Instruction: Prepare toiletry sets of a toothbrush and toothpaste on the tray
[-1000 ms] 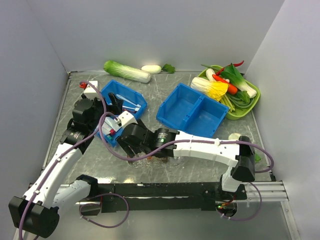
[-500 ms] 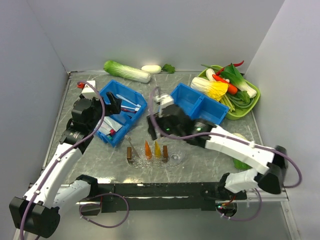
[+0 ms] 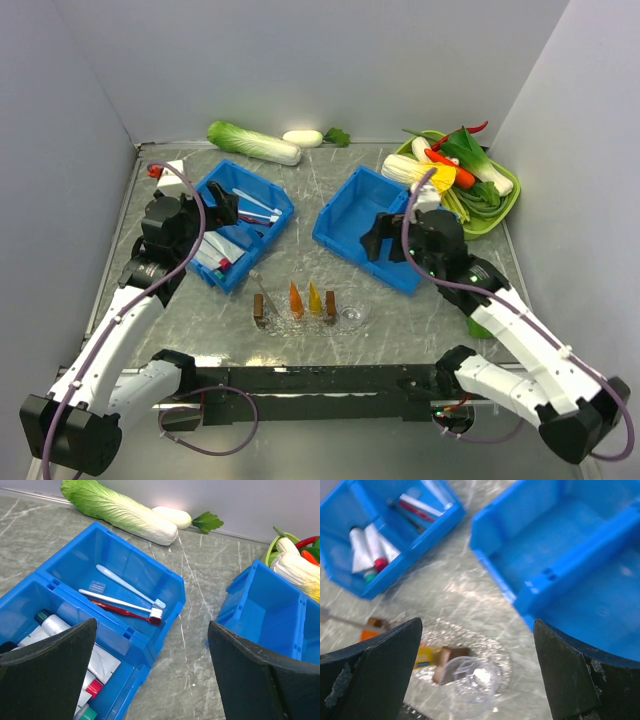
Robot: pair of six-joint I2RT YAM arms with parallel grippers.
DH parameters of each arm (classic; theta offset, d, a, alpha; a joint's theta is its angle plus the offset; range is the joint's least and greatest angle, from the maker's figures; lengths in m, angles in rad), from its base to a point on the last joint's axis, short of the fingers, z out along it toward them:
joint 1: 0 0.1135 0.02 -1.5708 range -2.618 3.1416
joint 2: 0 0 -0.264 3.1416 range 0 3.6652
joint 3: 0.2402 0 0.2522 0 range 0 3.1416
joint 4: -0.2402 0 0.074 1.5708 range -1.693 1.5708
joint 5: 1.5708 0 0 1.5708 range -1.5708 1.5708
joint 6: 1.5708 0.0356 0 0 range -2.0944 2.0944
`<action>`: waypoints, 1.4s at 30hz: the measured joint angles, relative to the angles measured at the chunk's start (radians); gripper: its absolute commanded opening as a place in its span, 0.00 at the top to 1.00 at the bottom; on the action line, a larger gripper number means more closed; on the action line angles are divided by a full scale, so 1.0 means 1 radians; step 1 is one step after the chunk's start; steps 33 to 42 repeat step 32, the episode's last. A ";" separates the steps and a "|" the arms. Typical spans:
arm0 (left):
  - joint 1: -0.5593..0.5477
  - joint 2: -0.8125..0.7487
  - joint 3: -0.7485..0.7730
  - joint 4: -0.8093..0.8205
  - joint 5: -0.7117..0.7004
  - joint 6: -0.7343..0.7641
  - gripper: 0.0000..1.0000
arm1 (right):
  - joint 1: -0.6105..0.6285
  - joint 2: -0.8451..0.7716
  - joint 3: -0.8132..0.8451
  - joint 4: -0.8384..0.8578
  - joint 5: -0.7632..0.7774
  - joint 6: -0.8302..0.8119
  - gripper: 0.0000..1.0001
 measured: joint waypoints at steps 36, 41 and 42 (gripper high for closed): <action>0.000 -0.144 -0.042 0.075 -0.023 -0.013 0.03 | -0.105 -0.324 -0.104 -0.053 0.216 -0.117 0.00; 0.000 -0.144 -0.042 0.075 -0.023 -0.013 0.03 | -0.105 -0.324 -0.104 -0.053 0.216 -0.117 0.00; 0.000 -0.144 -0.042 0.075 -0.023 -0.013 0.03 | -0.105 -0.324 -0.104 -0.053 0.216 -0.117 0.00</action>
